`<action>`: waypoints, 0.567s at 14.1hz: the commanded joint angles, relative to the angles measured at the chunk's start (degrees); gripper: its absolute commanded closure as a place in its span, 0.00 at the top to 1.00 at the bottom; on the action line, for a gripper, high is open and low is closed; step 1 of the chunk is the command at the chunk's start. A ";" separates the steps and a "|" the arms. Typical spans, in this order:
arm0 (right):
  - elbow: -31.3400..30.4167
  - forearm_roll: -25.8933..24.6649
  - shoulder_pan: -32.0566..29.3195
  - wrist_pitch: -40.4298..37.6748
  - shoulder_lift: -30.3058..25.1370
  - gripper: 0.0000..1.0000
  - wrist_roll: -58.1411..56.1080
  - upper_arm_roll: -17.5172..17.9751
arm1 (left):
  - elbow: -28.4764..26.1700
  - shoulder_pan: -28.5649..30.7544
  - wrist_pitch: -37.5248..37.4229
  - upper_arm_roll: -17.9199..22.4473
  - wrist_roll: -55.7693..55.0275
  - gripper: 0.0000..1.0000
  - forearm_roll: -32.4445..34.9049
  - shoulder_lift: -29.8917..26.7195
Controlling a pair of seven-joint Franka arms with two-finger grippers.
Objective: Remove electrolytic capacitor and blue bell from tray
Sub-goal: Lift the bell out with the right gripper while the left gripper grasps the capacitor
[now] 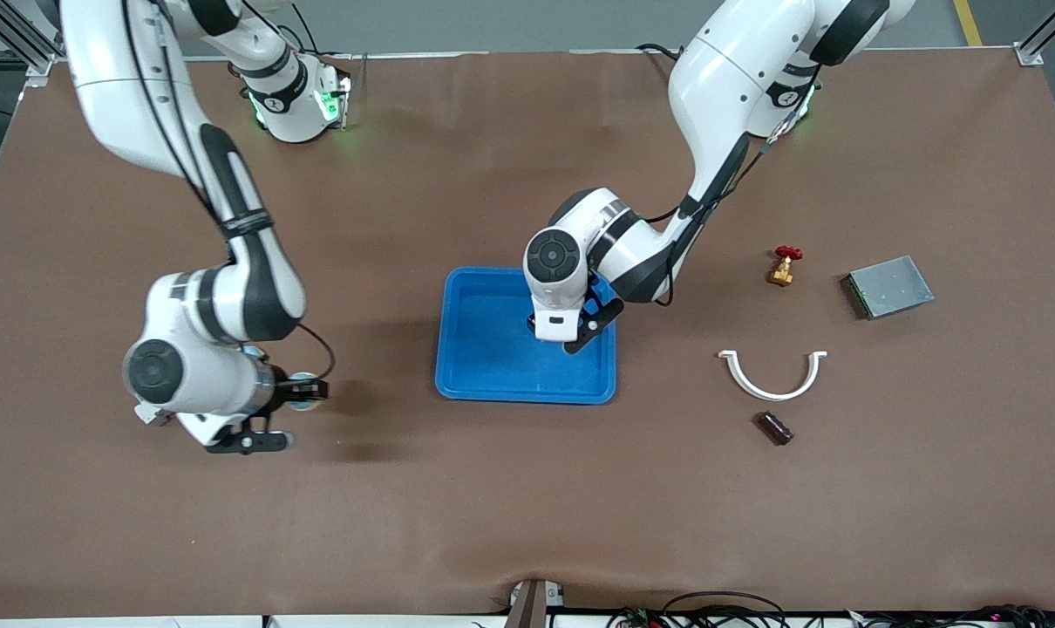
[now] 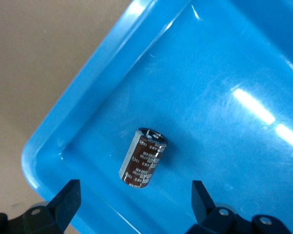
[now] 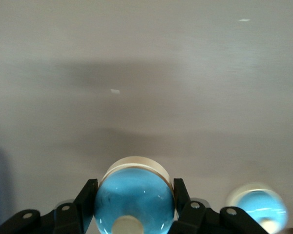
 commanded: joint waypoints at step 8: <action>-22.52 2.99 -5.45 18.94 -7.01 0.00 -13.26 1.49 | -5.38 -0.91 6.78 0.41 -0.72 1.00 5.38 -0.41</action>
